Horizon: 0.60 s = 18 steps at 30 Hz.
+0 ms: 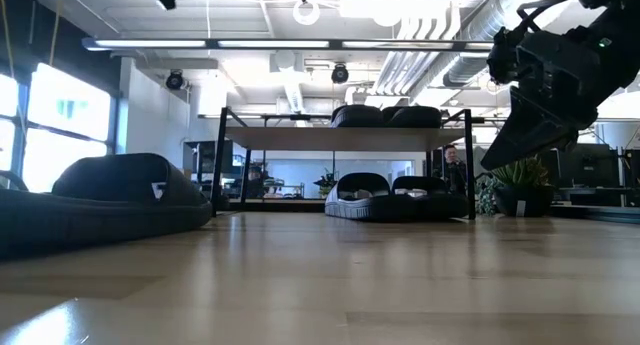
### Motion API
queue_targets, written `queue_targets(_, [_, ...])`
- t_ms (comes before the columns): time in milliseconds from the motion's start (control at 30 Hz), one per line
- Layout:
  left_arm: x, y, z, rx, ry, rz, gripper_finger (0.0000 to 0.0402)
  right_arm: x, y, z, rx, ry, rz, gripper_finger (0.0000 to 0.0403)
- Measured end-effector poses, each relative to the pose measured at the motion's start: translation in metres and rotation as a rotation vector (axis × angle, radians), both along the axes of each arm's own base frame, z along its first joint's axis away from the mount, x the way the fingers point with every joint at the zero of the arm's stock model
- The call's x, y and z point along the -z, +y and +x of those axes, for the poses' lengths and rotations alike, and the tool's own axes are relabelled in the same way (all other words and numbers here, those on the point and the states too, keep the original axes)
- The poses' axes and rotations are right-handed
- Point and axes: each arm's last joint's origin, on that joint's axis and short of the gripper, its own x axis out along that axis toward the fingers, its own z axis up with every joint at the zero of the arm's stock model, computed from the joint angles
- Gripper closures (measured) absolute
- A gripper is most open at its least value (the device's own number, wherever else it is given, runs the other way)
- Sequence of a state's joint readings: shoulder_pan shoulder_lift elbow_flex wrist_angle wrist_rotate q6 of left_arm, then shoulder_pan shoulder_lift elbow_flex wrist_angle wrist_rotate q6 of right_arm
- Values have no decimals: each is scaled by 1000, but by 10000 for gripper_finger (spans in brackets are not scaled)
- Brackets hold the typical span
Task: Pick and place slides into the shelf
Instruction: Move the black slipper to the middle of the table
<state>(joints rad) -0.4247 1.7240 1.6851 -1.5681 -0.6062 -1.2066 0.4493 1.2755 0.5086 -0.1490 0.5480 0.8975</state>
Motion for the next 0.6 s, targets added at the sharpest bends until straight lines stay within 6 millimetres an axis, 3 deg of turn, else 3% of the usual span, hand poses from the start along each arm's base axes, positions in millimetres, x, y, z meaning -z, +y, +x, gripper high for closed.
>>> queue_targets(367, [-50, 89, -45, -259, -185, -43, 301, -1, 1, 2, 15, -28, 30, 402])
queue_targets(600, [-45, 150, -81, -450, -176, -143, 328, -3, 2, 3, 28, -53, 58, 402])
